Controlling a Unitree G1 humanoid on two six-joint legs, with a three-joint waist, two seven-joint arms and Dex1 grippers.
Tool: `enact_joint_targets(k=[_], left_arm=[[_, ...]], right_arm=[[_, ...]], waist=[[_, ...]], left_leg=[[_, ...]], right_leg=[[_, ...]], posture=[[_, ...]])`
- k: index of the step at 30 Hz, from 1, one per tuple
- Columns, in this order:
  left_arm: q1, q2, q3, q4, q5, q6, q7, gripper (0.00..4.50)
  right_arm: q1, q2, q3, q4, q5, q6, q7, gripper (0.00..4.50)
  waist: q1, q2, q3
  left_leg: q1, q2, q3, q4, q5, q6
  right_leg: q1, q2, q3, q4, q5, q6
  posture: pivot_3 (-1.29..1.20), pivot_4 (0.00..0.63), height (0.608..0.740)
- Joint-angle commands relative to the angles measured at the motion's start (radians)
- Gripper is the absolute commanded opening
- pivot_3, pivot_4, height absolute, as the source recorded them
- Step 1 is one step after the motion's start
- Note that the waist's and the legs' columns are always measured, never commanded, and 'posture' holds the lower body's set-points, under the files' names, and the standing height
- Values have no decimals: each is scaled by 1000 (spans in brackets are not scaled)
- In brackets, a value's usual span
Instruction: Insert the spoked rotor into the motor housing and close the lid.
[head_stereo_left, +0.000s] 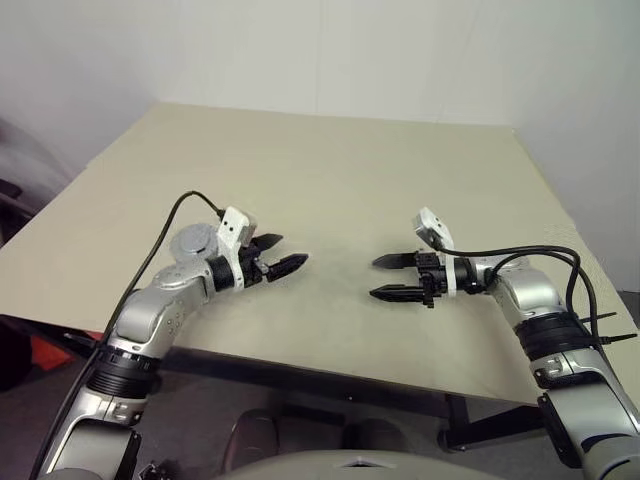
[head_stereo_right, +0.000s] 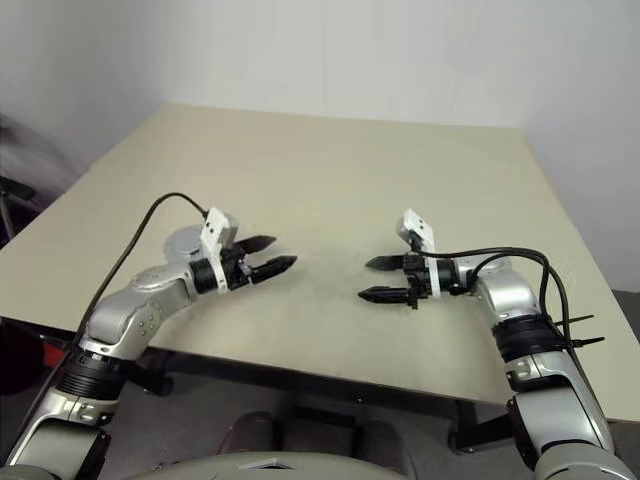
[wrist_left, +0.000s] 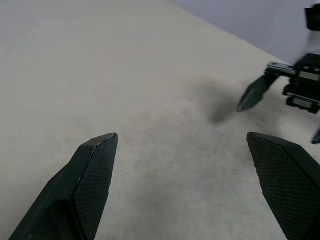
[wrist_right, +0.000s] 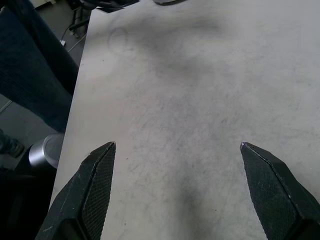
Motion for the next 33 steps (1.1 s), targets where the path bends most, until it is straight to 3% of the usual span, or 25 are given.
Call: enact_joint_targets(k=[1, 33], left_arm=[[-12, -6, 30, -15, 11, 1, -19, 4384], [19, -69, 64, -75, 44, 58, 2, 4384]], right_arm=[[-19, 6, -30, -23, 1, -25, -10, 4500], [-41, 71, -61, 23, -21, -80, -126, 4500]], waist=[[0, 0, 0], [0, 0, 0]], left_leg=[[0, 0, 0, 0, 0, 0], [-1, 0, 0, 0, 0, 0]], right_leg=[[0, 0, 0, 0, 0, 0], [0, 0, 0, 0, 0, 0]], posture=[[0, 0, 740], [0, 0, 740]])
